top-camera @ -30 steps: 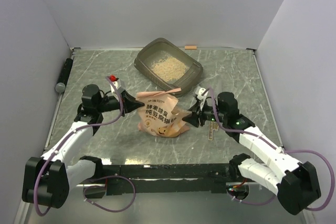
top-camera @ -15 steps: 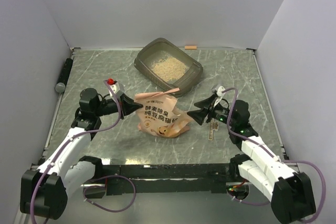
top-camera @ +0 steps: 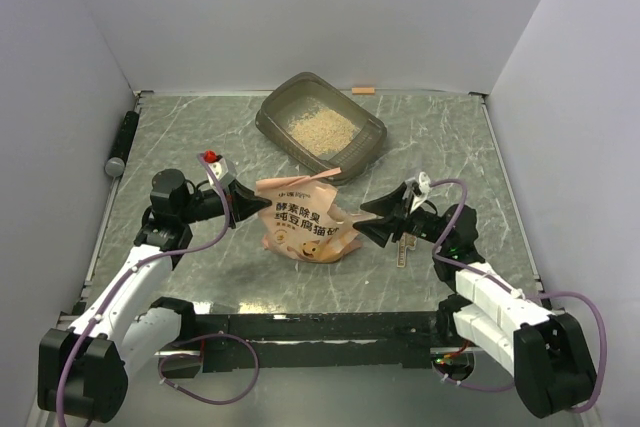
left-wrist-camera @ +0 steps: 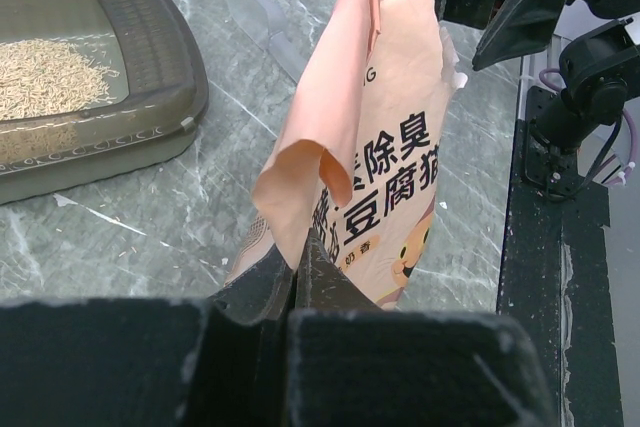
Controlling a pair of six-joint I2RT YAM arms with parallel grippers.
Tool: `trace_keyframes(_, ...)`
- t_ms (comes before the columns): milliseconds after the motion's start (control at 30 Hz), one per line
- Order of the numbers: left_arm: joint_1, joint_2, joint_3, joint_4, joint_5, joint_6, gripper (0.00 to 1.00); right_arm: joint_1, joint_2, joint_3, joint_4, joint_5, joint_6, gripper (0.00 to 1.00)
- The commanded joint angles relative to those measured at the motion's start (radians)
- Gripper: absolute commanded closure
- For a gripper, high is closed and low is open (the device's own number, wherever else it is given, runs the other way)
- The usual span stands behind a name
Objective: Fill the litter box with clean litter
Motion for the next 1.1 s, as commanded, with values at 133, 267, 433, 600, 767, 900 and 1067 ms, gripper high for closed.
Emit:
trace_keyframes(133, 0.006, -0.019, 0.005, 0.053, -0.007, 0.010, 0.99, -0.006, 0.077, -0.023, 0.249, -0.048, 0.066, 0.36)
trace_keyframes(267, 0.006, -0.019, 0.007, 0.048, -0.013, 0.015, 0.99, -0.005, 0.126, -0.049, 0.337, -0.056, 0.104, 0.36)
trace_keyframes(433, 0.005, -0.013, 0.007, 0.047, -0.015, 0.015, 0.99, -0.003, 0.146, -0.081, 0.412, -0.058, 0.135, 0.37)
trace_keyframes(600, 0.005, -0.008, 0.008, 0.048, -0.015, 0.010, 0.99, -0.005, 0.182, -0.080, 0.463, -0.064, 0.152, 0.43)
trace_keyframes(767, 0.005, -0.008, 0.007, 0.045, -0.015, 0.009, 0.99, -0.005, 0.258, -0.075, 0.561, -0.076, 0.199, 0.58)
trace_keyframes(900, 0.005, -0.006, 0.008, 0.039, -0.016, 0.009, 0.99, -0.005, 0.323, -0.075, 0.686, -0.087, 0.250, 0.68)
trace_keyframes(1067, 0.005, -0.011, 0.011, 0.030, -0.012, -0.004, 0.99, -0.005, 0.386, -0.081, 0.809, -0.085, 0.323, 0.96)
